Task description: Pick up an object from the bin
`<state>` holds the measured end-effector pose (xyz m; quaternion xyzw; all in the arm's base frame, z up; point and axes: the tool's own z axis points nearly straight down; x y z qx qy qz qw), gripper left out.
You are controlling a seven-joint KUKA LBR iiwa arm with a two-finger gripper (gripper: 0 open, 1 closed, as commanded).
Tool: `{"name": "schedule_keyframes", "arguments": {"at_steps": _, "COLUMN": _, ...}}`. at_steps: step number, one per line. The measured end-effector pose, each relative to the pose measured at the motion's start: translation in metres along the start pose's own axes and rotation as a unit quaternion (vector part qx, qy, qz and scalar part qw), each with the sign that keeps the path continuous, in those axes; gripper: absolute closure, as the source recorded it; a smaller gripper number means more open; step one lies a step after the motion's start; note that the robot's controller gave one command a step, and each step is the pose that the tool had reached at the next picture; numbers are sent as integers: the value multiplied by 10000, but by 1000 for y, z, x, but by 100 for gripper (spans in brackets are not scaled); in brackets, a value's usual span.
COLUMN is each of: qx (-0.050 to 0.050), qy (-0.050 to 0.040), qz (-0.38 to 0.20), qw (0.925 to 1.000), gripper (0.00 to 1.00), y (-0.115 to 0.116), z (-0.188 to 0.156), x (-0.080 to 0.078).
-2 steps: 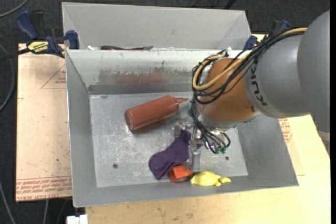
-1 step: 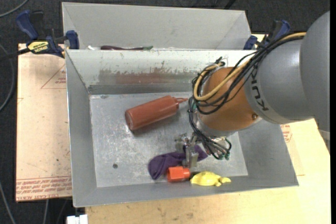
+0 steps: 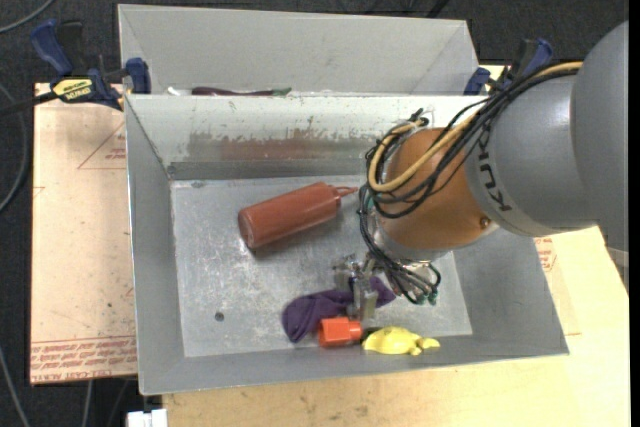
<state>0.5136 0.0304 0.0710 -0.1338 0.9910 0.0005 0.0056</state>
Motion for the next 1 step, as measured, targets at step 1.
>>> {"name": "schedule_keyframes", "arguments": {"at_steps": 1, "qx": -3, "qy": 18, "qz": 0, "qw": 10000, "gripper": 100, "y": 0, "z": -3, "x": 1}}
